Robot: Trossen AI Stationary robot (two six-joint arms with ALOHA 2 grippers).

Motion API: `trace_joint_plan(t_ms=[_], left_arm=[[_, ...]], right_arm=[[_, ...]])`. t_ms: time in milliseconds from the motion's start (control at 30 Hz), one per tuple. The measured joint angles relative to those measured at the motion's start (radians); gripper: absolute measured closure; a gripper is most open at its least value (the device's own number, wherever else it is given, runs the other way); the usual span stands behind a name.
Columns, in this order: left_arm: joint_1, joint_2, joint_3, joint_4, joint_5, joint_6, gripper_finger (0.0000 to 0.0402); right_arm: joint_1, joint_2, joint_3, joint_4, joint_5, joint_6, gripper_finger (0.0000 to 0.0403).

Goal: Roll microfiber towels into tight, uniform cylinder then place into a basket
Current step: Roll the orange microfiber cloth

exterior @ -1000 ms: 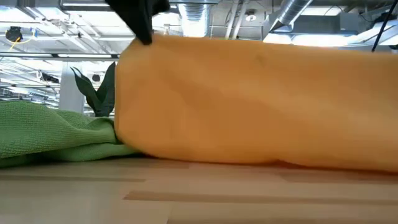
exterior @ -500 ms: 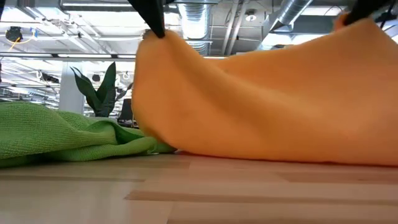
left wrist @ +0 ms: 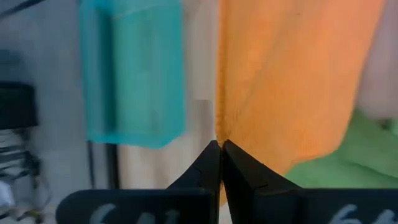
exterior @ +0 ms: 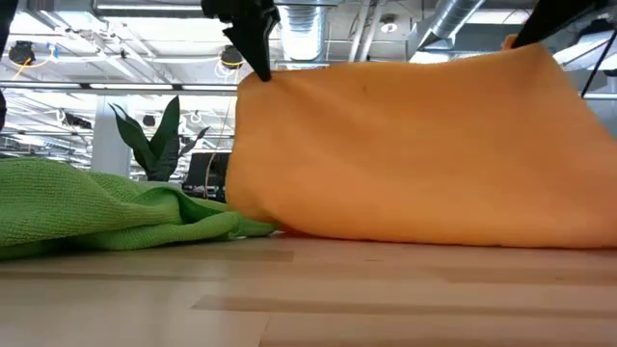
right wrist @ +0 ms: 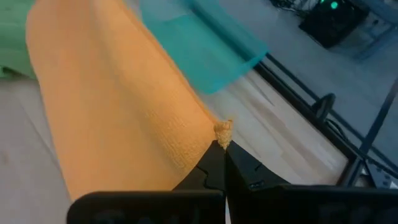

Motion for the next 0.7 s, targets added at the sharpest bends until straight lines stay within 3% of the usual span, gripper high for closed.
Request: trace_joint_plan(t_ms=[300, 467, 700], left_arm=[[0.085, -0.016, 0.12, 0.026, -0.09, 0.07, 0.0401], [0.133, -0.017, 0.202, 0.084, -0.086, 0.132, 0.0401], [0.173, -0.007, 0.21, 0.238, -0.018, 0.235, 0.0401]], right_arm=[[-0.097, -0.139, 0.0, 0.001, 0.1, -0.206, 0.0391], [-0.144, -0.213, 0.0, 0.001, 0.132, -0.318, 0.0391], [-0.162, -0.318, 0.001, 0.0, 0.2, -0.357, 0.0391]])
